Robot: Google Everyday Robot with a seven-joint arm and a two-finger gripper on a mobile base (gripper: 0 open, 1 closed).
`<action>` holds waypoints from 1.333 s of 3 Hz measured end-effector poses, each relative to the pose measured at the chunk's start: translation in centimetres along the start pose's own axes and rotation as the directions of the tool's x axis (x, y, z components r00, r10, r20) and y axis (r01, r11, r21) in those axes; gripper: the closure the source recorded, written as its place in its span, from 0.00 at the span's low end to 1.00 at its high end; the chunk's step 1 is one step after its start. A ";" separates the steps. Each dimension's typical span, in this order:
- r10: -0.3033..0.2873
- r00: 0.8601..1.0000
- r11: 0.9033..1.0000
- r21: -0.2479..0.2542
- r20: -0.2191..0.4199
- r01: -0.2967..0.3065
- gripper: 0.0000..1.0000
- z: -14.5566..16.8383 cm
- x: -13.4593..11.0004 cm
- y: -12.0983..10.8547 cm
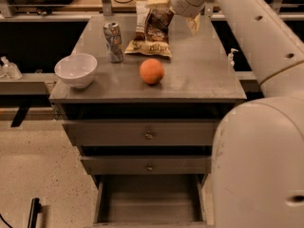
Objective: Place brown chip bag into bottom drawer
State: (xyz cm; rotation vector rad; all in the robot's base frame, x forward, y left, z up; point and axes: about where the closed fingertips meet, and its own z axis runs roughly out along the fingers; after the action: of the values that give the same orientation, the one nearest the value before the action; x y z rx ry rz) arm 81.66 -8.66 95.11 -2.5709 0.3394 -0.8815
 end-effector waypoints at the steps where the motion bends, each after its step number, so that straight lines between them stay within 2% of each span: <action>1: -0.058 0.998 0.998 -0.007 -0.004 0.058 0.00 2.9 0.8 -0.5; 2: -0.074 0.997 0.996 0.050 0.015 0.073 0.00 5.4 0.5 -2.6; 3: -0.096 0.995 0.993 0.070 0.027 0.094 0.02 8.9 -0.1 -4.2; 4: -0.105 0.994 0.993 0.060 0.028 0.103 0.25 11.0 -0.3 -4.3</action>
Offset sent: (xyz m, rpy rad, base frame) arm 0.0732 0.0638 -0.0175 0.0525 -0.0384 0.1508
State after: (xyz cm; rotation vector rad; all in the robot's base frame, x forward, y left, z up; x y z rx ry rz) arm 88.76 -1.52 88.88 -2.5643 0.1689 -0.8735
